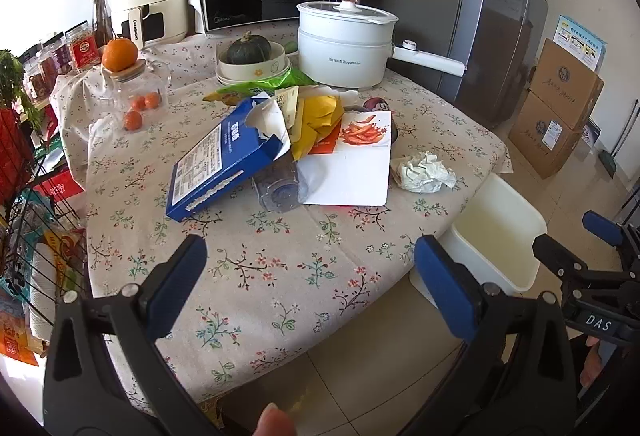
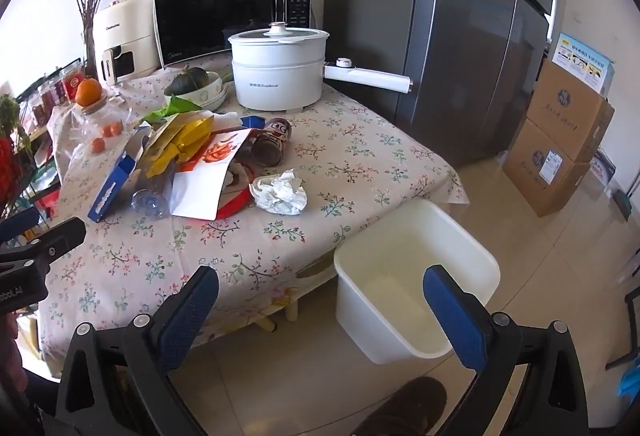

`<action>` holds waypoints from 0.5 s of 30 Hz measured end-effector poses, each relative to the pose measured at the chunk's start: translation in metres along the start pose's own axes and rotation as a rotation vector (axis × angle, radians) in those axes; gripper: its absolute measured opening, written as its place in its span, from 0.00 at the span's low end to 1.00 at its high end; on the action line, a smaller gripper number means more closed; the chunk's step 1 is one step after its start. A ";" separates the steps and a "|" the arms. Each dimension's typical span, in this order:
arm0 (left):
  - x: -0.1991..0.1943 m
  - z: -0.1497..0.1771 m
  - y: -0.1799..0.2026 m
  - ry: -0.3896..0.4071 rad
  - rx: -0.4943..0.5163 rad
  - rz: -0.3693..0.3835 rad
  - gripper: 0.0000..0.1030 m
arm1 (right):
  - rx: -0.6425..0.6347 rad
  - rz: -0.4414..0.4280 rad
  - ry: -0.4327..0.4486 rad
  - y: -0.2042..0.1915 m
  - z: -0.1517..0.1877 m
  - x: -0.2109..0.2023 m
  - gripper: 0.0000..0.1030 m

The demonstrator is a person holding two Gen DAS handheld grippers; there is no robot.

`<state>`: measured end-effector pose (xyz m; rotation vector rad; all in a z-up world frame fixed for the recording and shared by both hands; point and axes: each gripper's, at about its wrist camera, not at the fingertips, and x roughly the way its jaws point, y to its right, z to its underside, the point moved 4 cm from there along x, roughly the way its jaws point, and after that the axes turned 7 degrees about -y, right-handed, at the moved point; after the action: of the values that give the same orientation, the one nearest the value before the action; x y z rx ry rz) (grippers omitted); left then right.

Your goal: Collect trash

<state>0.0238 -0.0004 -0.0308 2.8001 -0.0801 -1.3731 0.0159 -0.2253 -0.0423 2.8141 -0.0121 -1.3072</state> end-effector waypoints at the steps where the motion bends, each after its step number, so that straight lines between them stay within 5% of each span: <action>1: 0.000 0.000 0.000 0.000 0.000 0.003 1.00 | -0.002 -0.001 -0.001 0.000 0.000 0.001 1.00; 15: 0.000 0.000 0.002 0.000 0.004 0.003 1.00 | 0.001 0.000 -0.003 0.001 0.000 0.002 1.00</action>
<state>0.0236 -0.0023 -0.0305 2.8020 -0.0877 -1.3742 0.0172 -0.2259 -0.0439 2.8132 -0.0128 -1.3119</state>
